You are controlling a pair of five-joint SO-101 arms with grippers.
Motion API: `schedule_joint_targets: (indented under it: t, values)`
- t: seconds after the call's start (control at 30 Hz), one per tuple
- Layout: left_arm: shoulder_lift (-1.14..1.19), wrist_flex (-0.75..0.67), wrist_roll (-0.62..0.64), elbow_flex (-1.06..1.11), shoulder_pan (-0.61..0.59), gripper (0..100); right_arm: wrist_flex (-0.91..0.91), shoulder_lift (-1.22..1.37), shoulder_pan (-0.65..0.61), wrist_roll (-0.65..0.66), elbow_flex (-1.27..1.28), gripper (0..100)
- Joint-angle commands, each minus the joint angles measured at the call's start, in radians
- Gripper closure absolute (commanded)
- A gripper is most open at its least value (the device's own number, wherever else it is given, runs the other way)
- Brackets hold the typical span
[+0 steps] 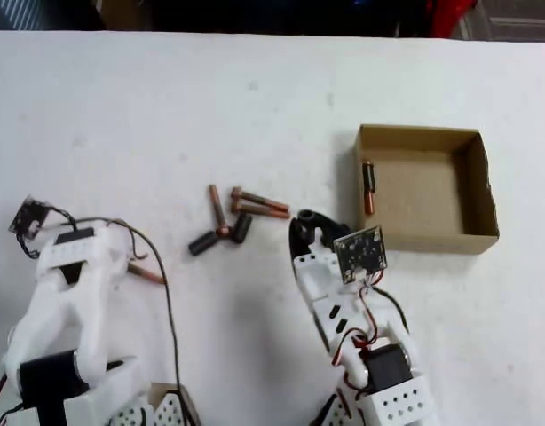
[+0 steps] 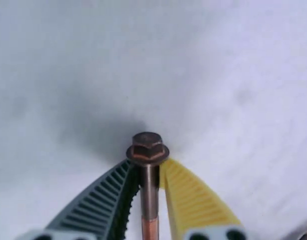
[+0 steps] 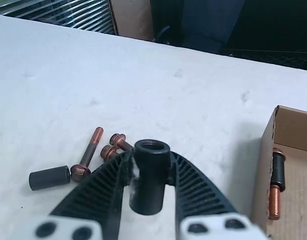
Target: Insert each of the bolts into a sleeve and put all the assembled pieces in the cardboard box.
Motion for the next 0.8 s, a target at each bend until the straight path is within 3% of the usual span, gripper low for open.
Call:
schedule_joint_targets:
  t: [0.0, 0.4, 0.63, 0.77]
  values:
    - [0.004, 0.005, -0.164, -0.052, -0.021, 93, 0.002, -0.012, 0.013, 0.018, 0.009, 97.9]
    - [0.004, 0.219, -0.661, -0.196, -0.019, 93, 0.002, -0.012, 0.013, 0.018, 0.009, 97.8]
    - [0.005, 0.204, -0.609, -0.195, -0.019, 93, 0.002, -0.012, 0.013, 0.018, 0.009, 97.8]
    - [0.005, 0.204, -0.640, -0.192, 0.004, 93, 0.002, -0.013, 0.013, 0.018, 0.009, 97.8]
